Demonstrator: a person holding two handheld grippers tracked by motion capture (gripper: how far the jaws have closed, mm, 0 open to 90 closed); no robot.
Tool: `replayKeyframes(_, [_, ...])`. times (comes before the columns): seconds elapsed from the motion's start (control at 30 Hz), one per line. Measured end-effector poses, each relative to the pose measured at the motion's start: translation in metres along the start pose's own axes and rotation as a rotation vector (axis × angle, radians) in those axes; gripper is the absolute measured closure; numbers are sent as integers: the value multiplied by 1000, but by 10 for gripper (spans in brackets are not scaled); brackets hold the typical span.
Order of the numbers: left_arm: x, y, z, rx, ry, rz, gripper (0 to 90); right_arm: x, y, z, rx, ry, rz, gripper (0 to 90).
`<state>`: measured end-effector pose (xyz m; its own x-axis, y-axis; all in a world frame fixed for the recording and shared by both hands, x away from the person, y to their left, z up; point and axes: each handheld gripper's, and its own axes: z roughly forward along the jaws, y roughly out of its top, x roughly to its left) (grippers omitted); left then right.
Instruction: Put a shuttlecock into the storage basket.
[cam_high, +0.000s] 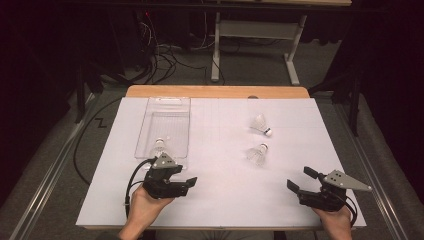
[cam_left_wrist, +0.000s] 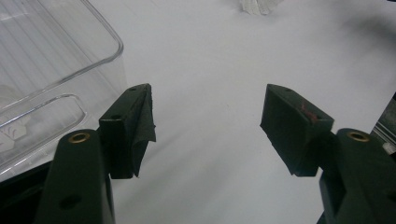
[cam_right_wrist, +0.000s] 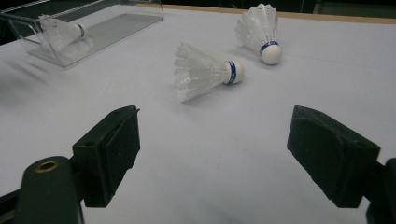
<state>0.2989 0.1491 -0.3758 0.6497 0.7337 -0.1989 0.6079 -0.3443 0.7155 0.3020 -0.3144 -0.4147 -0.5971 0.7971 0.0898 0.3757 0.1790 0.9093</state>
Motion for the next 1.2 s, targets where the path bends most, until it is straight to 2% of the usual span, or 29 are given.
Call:
replayKeyframes(0.13, [2,-6,0,-13,-1,7,351,-1,0,1,1,-3,3,179])
replayKeyframes(0.23, [2,-11,-1,-47,3,16,360,-2,0,1,0,-7,10,179])
replayKeyframes(0.33, [2,-15,-2,-62,7,23,354,-3,0,0,-3,-14,21,179])
replayKeyframes(0.53, [10,-24,-4,-88,5,-3,350,-5,-1,1,0,-26,29,179])
replayKeyframes(0.67, [13,-35,-8,-119,27,-20,350,-5,0,2,2,-31,30,179])
replayKeyframes(0.73, [13,-41,-8,-118,23,-27,350,-6,0,3,-3,-29,27,179])
replayKeyframes(0.8, [13,-45,-8,-116,39,-20,351,-5,1,6,3,-25,29,179])
replayKeyframes(0.9, [15,-46,-7,-121,66,-7,349,-2,2,8,10,-24,12,179])
replayKeyframes(1.0, [16,-48,-8,-134,61,-19,347,0,5,9,5,-15,1,179])
replayKeyframes(1.2, [16,-50,-7,-131,61,-19,345,6,13,16,-2,28,-34,176])
